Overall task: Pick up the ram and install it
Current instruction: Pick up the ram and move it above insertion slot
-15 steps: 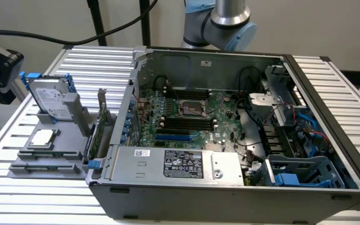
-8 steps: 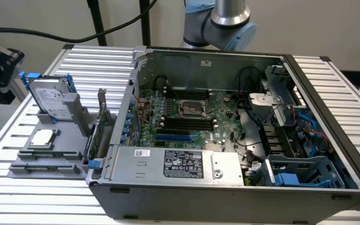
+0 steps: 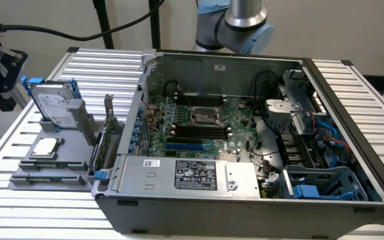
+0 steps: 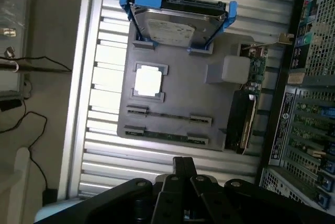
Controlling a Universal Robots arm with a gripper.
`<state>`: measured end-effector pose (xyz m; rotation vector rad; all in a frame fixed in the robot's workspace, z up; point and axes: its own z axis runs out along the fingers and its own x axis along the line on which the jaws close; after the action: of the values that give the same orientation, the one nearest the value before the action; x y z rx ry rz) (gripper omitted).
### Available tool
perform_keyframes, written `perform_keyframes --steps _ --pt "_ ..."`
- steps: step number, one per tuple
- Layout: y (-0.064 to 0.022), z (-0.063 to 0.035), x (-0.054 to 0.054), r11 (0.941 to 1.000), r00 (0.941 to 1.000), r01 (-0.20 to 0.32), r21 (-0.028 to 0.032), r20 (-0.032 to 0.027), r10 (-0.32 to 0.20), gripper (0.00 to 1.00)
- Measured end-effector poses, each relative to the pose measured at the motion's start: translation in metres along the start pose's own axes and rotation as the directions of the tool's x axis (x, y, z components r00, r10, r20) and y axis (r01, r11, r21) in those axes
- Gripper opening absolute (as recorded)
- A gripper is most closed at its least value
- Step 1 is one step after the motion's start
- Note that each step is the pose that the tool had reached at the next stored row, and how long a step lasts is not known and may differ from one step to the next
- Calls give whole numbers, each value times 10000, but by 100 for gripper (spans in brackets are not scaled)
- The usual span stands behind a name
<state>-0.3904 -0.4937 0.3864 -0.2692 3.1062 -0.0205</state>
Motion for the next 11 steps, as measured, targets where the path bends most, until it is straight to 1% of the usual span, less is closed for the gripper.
perform_keyframes --steps 3,6,8,11 --pt "0 3 0 9986 9986 533 -12 8 -533 11" --pt "1 5 0 9941 9941 1081 -23 17 -1081 11" --pt "1 7 1 9895 9895 1447 -31 24 -1447 11" --pt "0 10 1 9802 9802 1980 -41 34 -1980 11"
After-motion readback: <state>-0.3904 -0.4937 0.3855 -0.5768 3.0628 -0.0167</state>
